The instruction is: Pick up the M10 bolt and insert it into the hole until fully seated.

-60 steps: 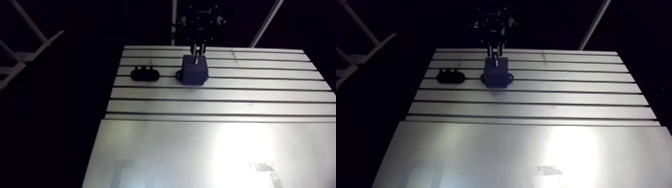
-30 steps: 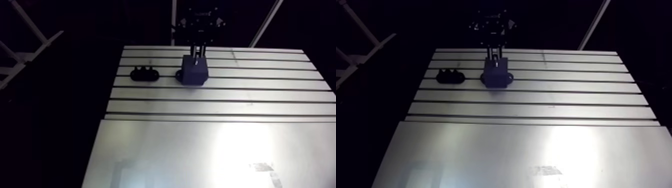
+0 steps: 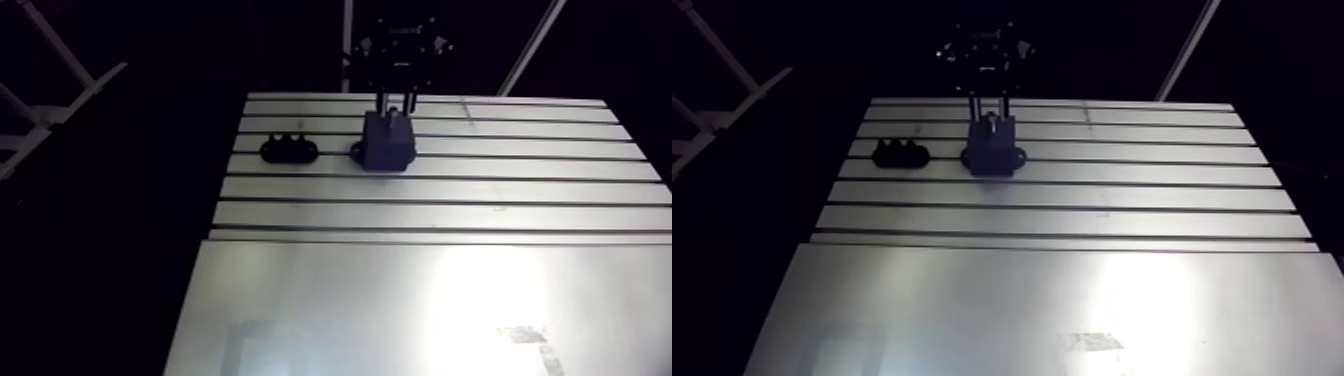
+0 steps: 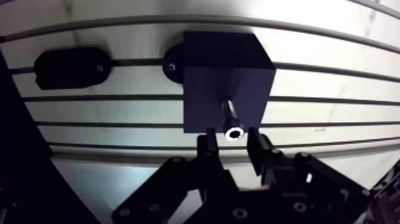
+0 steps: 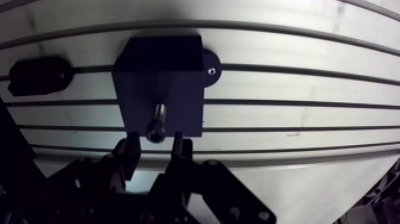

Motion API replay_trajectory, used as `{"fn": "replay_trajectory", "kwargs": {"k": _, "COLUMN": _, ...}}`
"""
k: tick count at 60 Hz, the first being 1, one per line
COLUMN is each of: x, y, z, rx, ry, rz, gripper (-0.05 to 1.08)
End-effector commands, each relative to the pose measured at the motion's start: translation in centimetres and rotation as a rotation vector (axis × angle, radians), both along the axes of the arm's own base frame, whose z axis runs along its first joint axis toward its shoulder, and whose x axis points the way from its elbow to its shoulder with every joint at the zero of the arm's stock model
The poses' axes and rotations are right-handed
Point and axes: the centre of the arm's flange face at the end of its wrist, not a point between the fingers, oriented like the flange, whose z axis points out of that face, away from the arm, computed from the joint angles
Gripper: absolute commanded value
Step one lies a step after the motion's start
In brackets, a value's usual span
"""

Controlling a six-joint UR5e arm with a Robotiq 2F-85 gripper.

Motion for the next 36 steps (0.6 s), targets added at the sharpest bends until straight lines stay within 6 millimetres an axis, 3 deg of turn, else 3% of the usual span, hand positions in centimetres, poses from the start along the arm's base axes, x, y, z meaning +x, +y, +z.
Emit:
{"fn": "replay_trajectory", "kwargs": {"k": 1, "x": 0.0, "y": 0.1, "z": 0.4, "rx": 0.002, "ry": 0.009, "rz": 0.000, "gripper": 0.01}}
{"fn": "replay_trajectory", "kwargs": {"k": 22, "x": -0.7, "y": 0.6, "z": 1.9, "rx": 0.005, "ry": 0.051, "rz": -0.003, "gripper": 0.01}}
{"fn": "replay_trajectory", "kwargs": {"k": 36, "x": 0.1, "y": 0.3, "z": 6.0, "rx": 0.000, "ry": 0.073, "rz": 0.002, "gripper": 0.01}}
